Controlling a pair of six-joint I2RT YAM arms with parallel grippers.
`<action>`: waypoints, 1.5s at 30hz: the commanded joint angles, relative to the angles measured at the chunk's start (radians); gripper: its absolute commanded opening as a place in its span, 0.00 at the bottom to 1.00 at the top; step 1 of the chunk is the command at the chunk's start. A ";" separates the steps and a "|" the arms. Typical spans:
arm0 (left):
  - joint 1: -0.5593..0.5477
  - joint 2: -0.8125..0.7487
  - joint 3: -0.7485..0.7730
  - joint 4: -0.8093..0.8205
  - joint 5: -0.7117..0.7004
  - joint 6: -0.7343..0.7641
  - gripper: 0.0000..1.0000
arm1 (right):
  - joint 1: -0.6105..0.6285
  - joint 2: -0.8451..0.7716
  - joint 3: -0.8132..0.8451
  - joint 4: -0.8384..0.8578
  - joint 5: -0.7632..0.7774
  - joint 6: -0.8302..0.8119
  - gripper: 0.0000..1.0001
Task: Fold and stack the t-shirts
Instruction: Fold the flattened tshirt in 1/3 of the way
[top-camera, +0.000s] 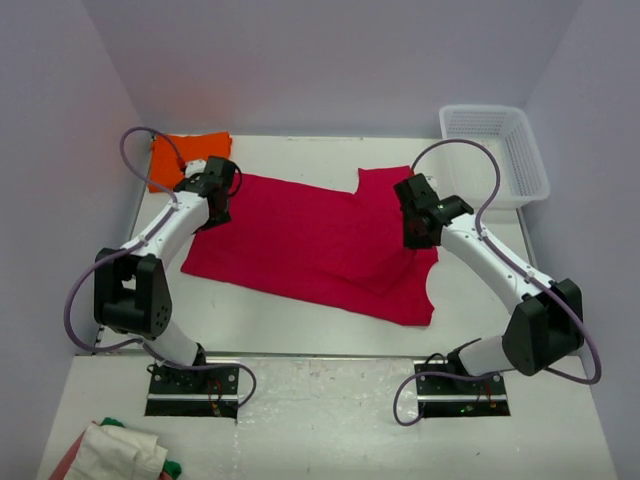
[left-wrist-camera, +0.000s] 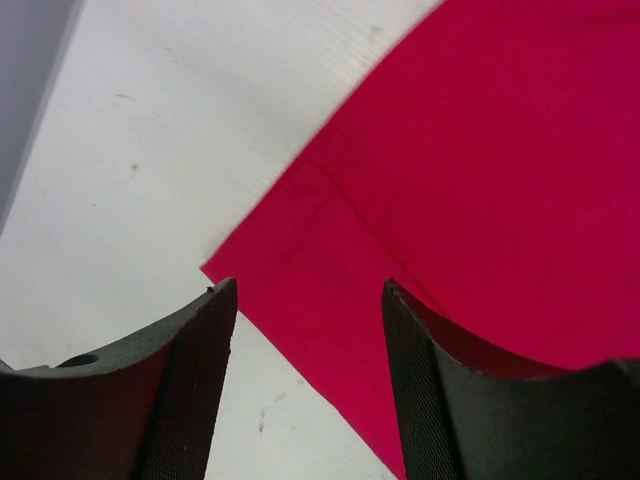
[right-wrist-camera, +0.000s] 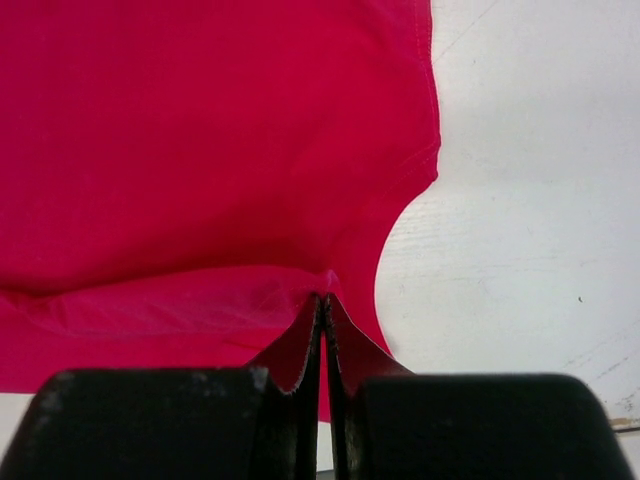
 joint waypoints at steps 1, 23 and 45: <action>-0.050 -0.057 -0.044 0.033 0.064 -0.021 0.61 | -0.006 0.010 0.040 0.038 -0.002 -0.012 0.00; -0.147 -0.247 -0.125 0.065 0.117 -0.006 0.59 | -0.047 0.241 0.316 0.173 -0.127 -0.033 0.88; -0.204 -0.427 -0.224 0.091 0.193 0.034 0.58 | 0.187 -0.054 -0.393 0.409 -0.284 0.146 0.29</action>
